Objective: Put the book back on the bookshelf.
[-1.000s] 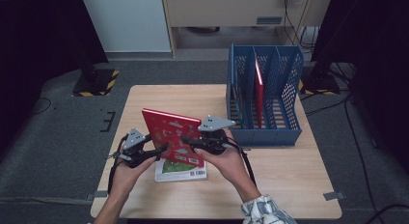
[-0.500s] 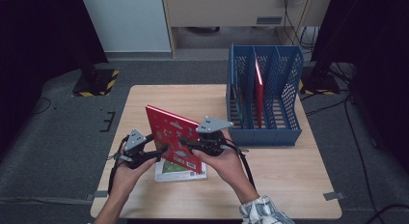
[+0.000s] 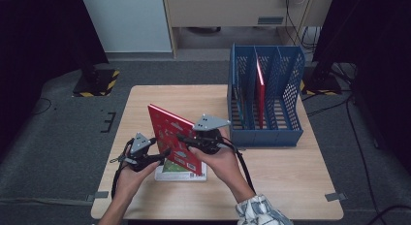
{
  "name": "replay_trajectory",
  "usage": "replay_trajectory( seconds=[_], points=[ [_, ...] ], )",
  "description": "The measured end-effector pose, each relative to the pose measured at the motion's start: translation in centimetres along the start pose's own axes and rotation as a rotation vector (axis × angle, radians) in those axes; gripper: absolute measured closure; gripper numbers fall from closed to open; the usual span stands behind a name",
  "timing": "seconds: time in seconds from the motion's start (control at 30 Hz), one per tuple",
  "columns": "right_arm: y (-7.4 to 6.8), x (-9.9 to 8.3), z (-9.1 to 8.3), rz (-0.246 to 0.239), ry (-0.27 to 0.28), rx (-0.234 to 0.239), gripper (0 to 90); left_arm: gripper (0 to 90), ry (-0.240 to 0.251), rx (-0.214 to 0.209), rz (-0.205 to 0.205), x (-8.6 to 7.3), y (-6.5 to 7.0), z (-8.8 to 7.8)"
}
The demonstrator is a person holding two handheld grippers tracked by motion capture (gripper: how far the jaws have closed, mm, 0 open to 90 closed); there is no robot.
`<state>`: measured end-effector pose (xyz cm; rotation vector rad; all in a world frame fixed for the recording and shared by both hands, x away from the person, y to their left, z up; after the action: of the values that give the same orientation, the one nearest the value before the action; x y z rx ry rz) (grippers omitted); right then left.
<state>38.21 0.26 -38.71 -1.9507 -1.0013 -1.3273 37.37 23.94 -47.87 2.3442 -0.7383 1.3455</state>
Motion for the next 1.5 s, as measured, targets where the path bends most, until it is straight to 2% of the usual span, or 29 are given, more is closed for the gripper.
replay_trajectory(
  seconds=[0.13,0.3,0.4,0.87,1.1,1.2,1.3,1.5],
  points=[
    [-0.1,0.1,-0.1,0.001,0.004,-0.006,64.6,25.9,0.004,0.006,0.003,0.0,0.0,0.0],
    [-0.3,0.3,0.2,0.007,0.024,-0.035,62.7,26.4,0.007,0.005,-0.005,0.0,0.1,-0.1],
    [-0.3,0.4,0.3,0.015,0.034,-0.041,64.1,26.7,0.002,-0.007,-0.005,-0.1,0.1,-0.1],
    [-0.1,0.7,0.7,0.034,0.053,-0.049,67.6,26.5,-0.008,-0.023,0.004,-0.2,0.6,0.1],
    [0.0,0.8,0.8,0.030,0.057,-0.060,75.0,26.3,-0.013,-0.026,0.003,-0.3,0.6,0.1],
    [0.1,0.8,0.8,0.061,0.066,-0.029,78.3,26.1,-0.015,-0.025,-0.003,-0.5,0.5,-0.1],
    [0.2,0.7,0.8,0.065,0.071,-0.019,79.1,24.6,-0.023,-0.020,-0.001,-0.6,0.3,-0.4],
    [0.5,0.7,0.5,0.077,0.085,-0.029,79.6,24.0,-0.061,0.027,0.010,-1.7,-1.3,-2.1]
  ],
)
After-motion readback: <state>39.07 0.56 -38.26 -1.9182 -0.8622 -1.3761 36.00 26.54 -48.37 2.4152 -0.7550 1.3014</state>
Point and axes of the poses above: each handheld gripper's, and its own axes: z roughly forward along the jaws, x roughly out of its top, y roughly to its right, the point moved 1 cm from there along z, roughly forward along the jaws, and after that the axes turned 2 degrees about -x, right-handed, at the moved point
